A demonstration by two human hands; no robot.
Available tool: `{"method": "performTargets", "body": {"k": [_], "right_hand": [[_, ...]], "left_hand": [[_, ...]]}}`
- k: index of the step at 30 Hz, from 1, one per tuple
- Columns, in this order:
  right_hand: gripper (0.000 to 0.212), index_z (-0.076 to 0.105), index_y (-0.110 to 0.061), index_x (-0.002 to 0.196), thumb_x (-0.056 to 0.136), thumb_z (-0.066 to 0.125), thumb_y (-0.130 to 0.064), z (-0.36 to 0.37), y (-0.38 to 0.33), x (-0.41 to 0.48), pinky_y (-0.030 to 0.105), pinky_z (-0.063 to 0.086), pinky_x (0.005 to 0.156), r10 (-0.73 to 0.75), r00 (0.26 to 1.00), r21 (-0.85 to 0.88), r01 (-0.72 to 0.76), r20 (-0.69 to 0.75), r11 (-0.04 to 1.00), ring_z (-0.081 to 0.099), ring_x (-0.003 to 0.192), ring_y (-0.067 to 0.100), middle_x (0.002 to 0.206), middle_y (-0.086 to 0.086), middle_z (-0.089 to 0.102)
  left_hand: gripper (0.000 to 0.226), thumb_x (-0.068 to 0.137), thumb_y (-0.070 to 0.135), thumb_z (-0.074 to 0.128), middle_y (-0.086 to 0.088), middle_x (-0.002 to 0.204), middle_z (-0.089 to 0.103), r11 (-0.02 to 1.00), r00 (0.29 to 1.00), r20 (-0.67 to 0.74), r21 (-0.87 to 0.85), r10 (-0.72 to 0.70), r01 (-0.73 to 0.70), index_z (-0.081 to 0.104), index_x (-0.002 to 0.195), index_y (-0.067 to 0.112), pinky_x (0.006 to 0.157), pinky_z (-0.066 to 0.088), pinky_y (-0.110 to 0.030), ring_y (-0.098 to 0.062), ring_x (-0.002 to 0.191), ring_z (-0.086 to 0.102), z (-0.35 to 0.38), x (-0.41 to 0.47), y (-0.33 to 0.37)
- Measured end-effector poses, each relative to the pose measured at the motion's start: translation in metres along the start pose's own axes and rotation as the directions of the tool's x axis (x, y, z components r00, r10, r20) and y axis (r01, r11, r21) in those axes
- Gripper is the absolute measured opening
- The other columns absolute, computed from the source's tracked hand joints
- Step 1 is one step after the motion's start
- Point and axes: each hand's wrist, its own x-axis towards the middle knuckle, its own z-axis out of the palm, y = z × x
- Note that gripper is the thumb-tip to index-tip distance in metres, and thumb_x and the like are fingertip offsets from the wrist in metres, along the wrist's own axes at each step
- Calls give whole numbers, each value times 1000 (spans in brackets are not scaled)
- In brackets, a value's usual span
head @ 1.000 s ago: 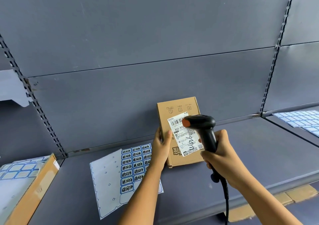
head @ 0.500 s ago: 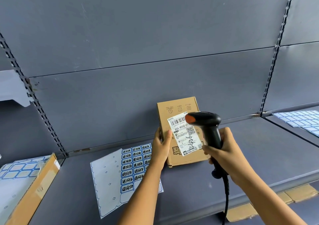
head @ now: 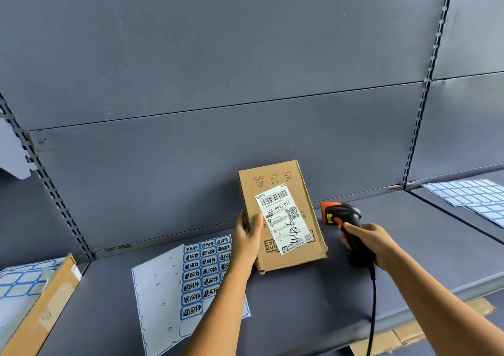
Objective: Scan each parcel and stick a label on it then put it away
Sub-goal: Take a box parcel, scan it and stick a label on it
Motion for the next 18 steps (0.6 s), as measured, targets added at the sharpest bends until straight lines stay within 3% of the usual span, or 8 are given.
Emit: {"method": "performTargets", "body": {"k": [2,5,7,9,11,13,15,18], "right_hand": [[34,62,5,92,87,66,-28,-2,2,10,36,48,66,-60,994,-226,39,-88,973,61,69,30,77,18,66],[43,62,-13,90,84,58,-55,1,3,10,37,40,76,-229,949,-751,-13,-218,660,52,97,36,99,15,63],[51,59,-12,108,84,57,-57,6,7,2,43,34,93,-305,910,-802,-49,-282,595,38,115,38,121,17,50],[55,54,-5,117,84,63,-47,10,10,0,46,30,97,-447,850,-801,50,-280,597,34,118,39,128,20,43],[48,57,-8,117,82,66,-41,21,7,-4,46,38,94,-583,796,-761,275,-164,588,45,111,39,121,16,53],[38,57,-13,119,86,64,-31,36,-6,-17,37,48,84,-546,837,-460,471,-35,753,59,100,28,110,8,61],[38,50,-18,129,92,59,-22,50,-14,-32,20,49,76,-394,904,-165,419,166,893,62,99,15,116,3,61],[29,53,-30,120,95,55,-17,56,-15,-40,14,52,65,-281,903,-10,301,326,954,67,83,5,103,-5,69]], "left_hand": [[26,94,32,52,12,99,64,1000,1000,-4,-1,-12,12,50,119,25,56,48,-10,3,78,64,1,0,1],[26,94,33,53,11,99,64,1000,1000,-14,-9,-25,25,51,119,24,56,48,-10,2,80,64,1,0,2],[25,94,32,53,10,99,65,1000,1000,-6,-4,-25,25,51,118,24,56,48,-10,7,75,64,1,-1,3],[24,95,31,52,11,98,64,1000,1000,-1,3,-20,20,50,118,25,56,48,-9,12,73,63,2,-3,5],[23,95,31,52,9,100,64,1000,1000,-4,6,-10,10,50,117,26,56,48,-9,10,74,64,1,-5,6],[23,94,34,53,5,104,65,999,999,-12,-6,-53,53,49,116,28,56,49,-11,3,76,64,2,-8,12],[28,92,42,53,6,100,64,982,983,-2,-19,-186,185,48,115,26,58,49,-17,-2,80,62,3,-13,18],[44,89,54,52,6,99,58,915,914,54,59,-403,400,44,115,19,71,46,-25,-11,89,58,-1,-24,30]]}}
